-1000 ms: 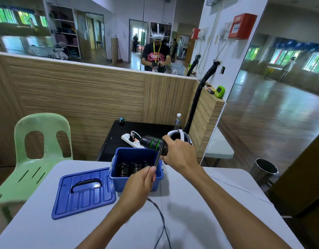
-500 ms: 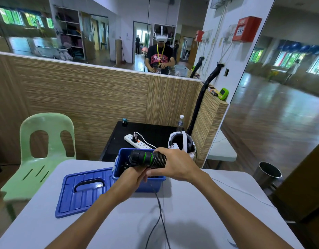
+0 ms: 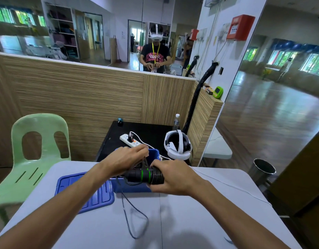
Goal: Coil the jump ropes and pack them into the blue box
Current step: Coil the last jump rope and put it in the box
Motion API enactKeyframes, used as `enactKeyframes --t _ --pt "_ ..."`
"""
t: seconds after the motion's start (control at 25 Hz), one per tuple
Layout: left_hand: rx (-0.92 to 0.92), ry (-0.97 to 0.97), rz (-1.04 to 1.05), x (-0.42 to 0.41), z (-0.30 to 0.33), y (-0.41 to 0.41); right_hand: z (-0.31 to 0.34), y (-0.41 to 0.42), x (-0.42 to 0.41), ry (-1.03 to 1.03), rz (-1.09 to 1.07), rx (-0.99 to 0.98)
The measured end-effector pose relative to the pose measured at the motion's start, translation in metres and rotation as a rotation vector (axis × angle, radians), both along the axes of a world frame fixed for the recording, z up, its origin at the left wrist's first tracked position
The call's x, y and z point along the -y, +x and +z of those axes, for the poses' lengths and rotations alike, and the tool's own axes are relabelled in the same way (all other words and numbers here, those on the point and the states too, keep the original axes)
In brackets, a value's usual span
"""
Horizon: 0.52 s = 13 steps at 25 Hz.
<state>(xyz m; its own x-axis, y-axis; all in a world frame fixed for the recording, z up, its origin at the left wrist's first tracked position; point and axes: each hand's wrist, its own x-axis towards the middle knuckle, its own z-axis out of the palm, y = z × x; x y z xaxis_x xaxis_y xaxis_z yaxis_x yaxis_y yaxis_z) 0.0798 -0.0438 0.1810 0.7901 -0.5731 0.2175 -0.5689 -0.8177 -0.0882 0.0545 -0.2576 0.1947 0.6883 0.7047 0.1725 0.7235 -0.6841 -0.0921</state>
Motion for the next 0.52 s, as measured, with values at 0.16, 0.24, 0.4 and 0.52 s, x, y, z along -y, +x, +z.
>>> enactKeyframes --t 0.16,0.24,0.4,0.52 --pt "0.329 0.286 -0.164 0.007 0.006 0.011 -0.001 0.006 -0.003 -0.145 -0.021 0.073" --pt "0.332 0.349 -0.146 0.014 0.018 0.009 0.000 0.008 -0.004 -0.193 -0.028 0.075" --pt "0.025 0.536 0.005 0.022 0.044 -0.003 -0.005 0.010 -0.007 -0.240 -0.023 0.062" --pt "-0.282 0.284 0.035 0.016 0.049 -0.005 -0.013 0.012 -0.011 -0.226 0.000 0.043"
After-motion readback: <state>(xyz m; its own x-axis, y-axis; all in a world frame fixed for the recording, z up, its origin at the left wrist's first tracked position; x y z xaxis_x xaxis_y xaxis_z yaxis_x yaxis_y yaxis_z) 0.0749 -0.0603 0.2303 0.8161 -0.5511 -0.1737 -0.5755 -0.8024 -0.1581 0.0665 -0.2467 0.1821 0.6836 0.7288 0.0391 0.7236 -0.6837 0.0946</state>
